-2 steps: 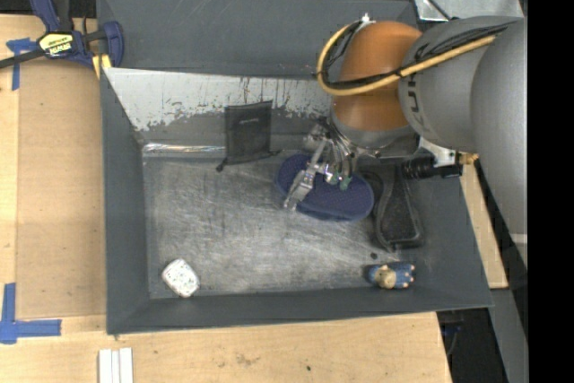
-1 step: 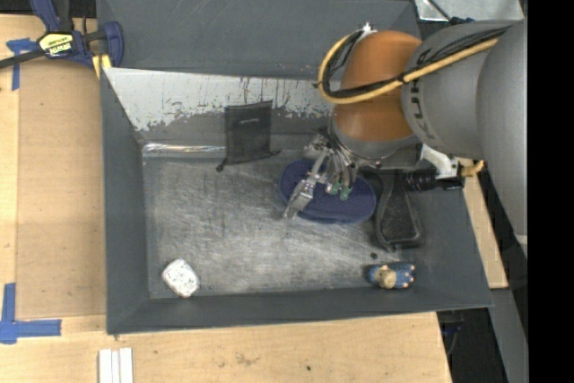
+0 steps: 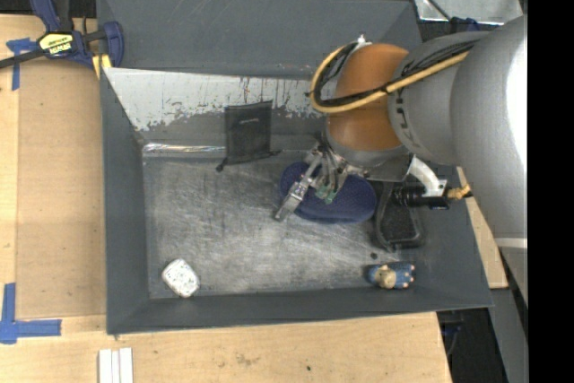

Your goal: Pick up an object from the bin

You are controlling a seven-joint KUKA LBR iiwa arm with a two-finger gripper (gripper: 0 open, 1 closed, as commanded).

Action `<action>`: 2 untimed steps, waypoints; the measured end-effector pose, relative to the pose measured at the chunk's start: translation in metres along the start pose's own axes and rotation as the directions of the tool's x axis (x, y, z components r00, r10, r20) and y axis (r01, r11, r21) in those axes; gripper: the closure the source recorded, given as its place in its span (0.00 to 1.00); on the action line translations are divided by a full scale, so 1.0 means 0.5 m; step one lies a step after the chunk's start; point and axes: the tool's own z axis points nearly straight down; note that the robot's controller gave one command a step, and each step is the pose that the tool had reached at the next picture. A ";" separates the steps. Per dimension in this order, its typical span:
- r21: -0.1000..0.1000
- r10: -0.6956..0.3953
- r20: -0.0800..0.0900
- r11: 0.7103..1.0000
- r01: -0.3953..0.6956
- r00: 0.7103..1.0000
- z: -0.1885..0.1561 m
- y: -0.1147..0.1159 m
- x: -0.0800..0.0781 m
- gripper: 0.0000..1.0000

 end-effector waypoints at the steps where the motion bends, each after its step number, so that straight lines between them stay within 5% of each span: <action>1: -0.003 0.106 0.008 0.994 -0.106 0.994 -0.001 0.005 0.022 0.00; 2: -0.005 0.106 0.012 0.994 -0.105 0.994 -0.004 0.006 0.019 1.00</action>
Offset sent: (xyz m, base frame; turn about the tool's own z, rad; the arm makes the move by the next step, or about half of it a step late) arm -0.0123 0.0093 -0.0040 0.1071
